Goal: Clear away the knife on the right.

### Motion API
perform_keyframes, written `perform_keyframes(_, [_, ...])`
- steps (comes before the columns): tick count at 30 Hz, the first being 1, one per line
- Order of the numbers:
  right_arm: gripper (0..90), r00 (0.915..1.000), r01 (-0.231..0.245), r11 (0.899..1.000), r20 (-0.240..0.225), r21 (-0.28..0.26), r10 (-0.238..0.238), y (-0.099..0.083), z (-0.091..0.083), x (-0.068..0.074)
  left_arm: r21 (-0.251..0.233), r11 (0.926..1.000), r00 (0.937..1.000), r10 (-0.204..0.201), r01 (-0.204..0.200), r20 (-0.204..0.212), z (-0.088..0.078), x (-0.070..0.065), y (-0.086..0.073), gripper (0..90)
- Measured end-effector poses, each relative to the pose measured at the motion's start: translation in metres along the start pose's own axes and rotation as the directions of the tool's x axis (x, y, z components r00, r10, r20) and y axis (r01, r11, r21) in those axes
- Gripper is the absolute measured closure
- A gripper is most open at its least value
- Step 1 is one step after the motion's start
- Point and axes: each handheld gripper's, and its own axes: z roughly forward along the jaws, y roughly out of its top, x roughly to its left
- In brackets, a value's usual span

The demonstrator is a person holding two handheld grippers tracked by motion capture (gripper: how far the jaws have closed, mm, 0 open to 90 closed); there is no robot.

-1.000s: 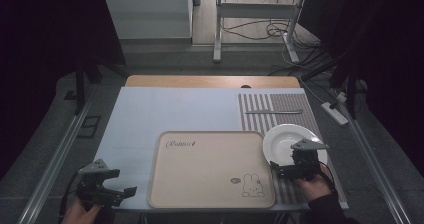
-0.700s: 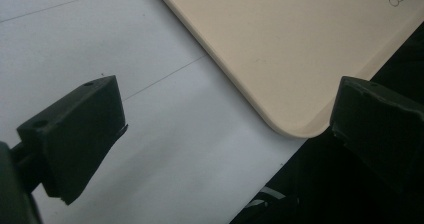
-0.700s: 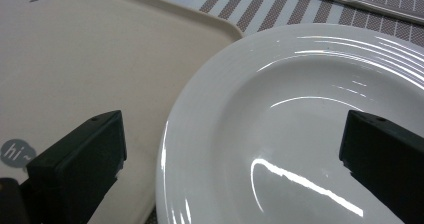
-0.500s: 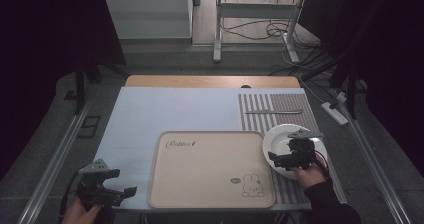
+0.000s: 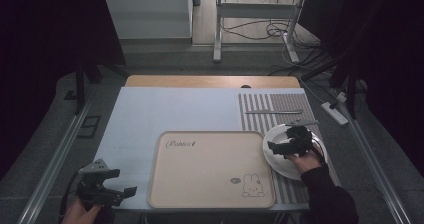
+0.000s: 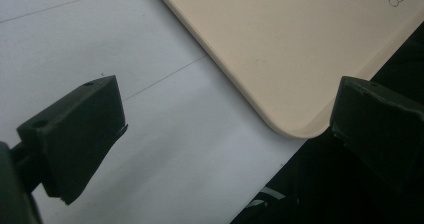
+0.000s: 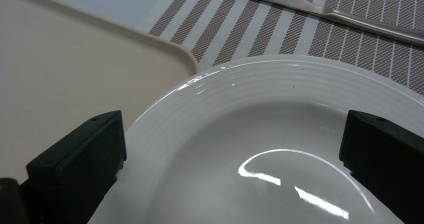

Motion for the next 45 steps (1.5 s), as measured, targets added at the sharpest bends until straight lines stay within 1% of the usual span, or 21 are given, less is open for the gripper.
perform_keyframes(4, [0.0,1.0,0.001,1.0,-0.001,0.007,-0.001,0.005,0.006,-0.005,-0.001,1.0,1.0,0.0,0.0,0.001,0.0,0.0,0.0,1.2])
perform_keyframes(6, [0.0,1.0,0.002,1.0,0.006,0.014,-0.002,0.01,0.012,-0.009,-0.001,1.0,1.0,0.0,0.0,0.0,0.0,0.0,0.0,1.2])
perform_keyframes(8, [0.0,1.0,0.003,1.0,0.007,0.018,-0.003,0.012,0.014,-0.01,-0.001,1.0,1.0,0.001,-0.001,0.0,0.0,0.0,0.0,1.2])
perform_keyframes(9, [0.0,0.9999,0.002,1.0,0.014,0.026,-0.003,0.015,0.018,-0.013,-0.001,1.0,1.0,0.002,-0.002,0.0,0.0,0.0,0.0,1.2])
perform_keyframes(19, [0.0,0.9997,-0.018,0.999,0.019,0.04,0.017,0.03,0.036,-0.025,-0.001,1.0,1.0,0.003,-0.003,0.0,0.0,0.0,0.0,1.3])
perform_keyframes(21, [0.0,0.9992,-0.022,0.999,0.034,0.045,0.021,0.034,0.041,-0.03,-0.001,1.0,1.0,0.004,-0.004,0.0,0.0,0.0,0.0,1.2])
perform_keyframes(24, [0.0,0.9988,-0.028,0.998,0.042,0.049,0.026,0.036,0.043,-0.034,-0.001,1.0,1.0,0.004,-0.004,0.0,0.0,0.0,0.0,1.2])
perform_keyframes(26, [0.0,0.9983,-0.032,0.998,0.051,0.052,0.029,0.038,0.046,-0.038,0.0,1.0,1.0,0.004,-0.004,-0.001,0.0,0.0,0.0,1.3])
perform_keyframes(27, [0.0,0.9978,-0.034,0.998,0.059,0.057,0.031,0.041,0.049,-0.042,0.0,1.0,1.0,0.006,-0.006,-0.001,0.0,0.0,0.0,1.2])
perform_keyframes(28, [0.0,0.9978,-0.034,0.998,0.059,0.057,0.031,0.041,0.049,-0.042,0.0,1.0,1.0,0.006,-0.006,-0.001,0.0,0.0,0.0,1.3])
perform_keyframes(29, [0.0,0.9969,-0.04,0.997,0.07,0.059,0.036,0.042,0.052,-0.047,0.0,1.0,1.0,0.006,-0.006,-0.002,0.0,0.0,0.0,1.2])
perform_keyframes(31, [0.0,0.9966,-0.044,0.997,0.073,0.06,0.039,0.043,0.053,-0.048,0.0,1.0,1.0,0.006,-0.006,-0.002,0.0,0.0,0.0,1.2])
perform_keyframes(34, [0.0,0.9945,-0.056,0.997,0.091,0.057,0.051,0.047,0.06,-0.058,0.001,1.0,1.0,0.007,-0.007,-0.002,0.0,-0.001,0.0,1.2])
perform_keyframes(35, [0.0,0.9945,-0.056,0.997,0.091,0.057,0.051,0.047,0.06,-0.058,0.001,1.0,1.0,0.008,-0.008,-0.002,0.0,-0.001,0.0,1.2])
perform_keyframes(36, [0.0,0.9941,-0.057,0.997,0.096,0.06,0.051,0.049,0.061,-0.062,0.001,1.0,1.0,0.008,-0.008,-0.002,0.0,0.0,0.0,1.2])
perform_keyframes(41, [0.0,0.9928,-0.064,0.996,0.105,0.062,0.057,0.054,0.067,-0.068,0.001,1.0,1.0,0.007,-0.007,-0.002,0.0,-0.001,0.0,1.2])
perform_keyframes(45, [0.0,0.9927,-0.069,0.995,0.104,0.068,0.062,0.057,0.071,-0.07,0.001,1.0,1.0,0.007,-0.007,-0.001,0.0,0.0,0.0,1.2])
